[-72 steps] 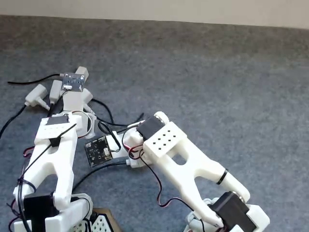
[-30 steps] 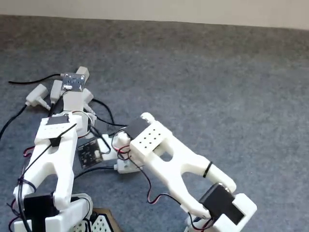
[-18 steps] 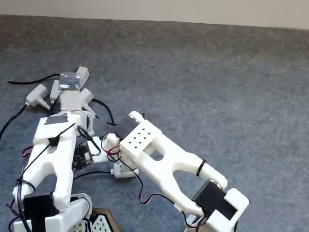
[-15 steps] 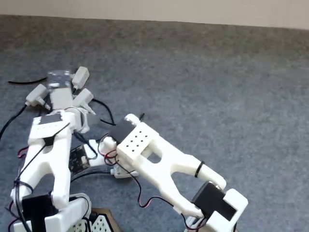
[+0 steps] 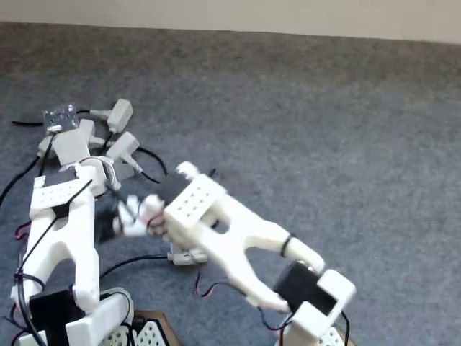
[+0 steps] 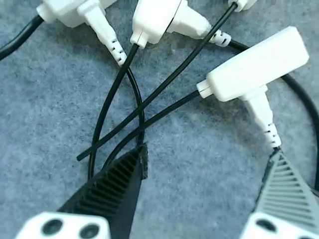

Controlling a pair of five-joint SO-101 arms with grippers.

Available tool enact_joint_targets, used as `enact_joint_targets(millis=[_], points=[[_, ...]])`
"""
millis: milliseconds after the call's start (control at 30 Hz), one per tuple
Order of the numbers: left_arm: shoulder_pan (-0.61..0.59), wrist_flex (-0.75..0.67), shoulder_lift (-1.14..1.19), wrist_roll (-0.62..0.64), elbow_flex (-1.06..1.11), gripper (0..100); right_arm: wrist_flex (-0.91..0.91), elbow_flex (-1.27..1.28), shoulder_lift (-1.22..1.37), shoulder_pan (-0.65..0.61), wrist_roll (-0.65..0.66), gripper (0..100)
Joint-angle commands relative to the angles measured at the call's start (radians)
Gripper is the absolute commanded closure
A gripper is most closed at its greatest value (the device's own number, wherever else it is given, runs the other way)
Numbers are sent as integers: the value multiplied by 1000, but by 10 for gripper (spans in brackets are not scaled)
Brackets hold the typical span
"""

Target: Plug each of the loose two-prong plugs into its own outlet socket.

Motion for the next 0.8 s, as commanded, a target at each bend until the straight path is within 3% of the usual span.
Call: enact_joint_targets(millis=[0,200,467,600,767], points=[[-4,104,-2,-28,-84,638,10,-81,-206,111,-104,994],[87,229,-2,-160,-151,638,-22,71,-421,220,-296,994],[288,586,-7,-379,-403,634,-513,760,-851,243,-548,994],[332,640,-119,-451,-444,633,-644,1013,-1027,232,-640,994],[403,649,-392,-468,-329,633,-662,1076,-1139,231,-694,994]])
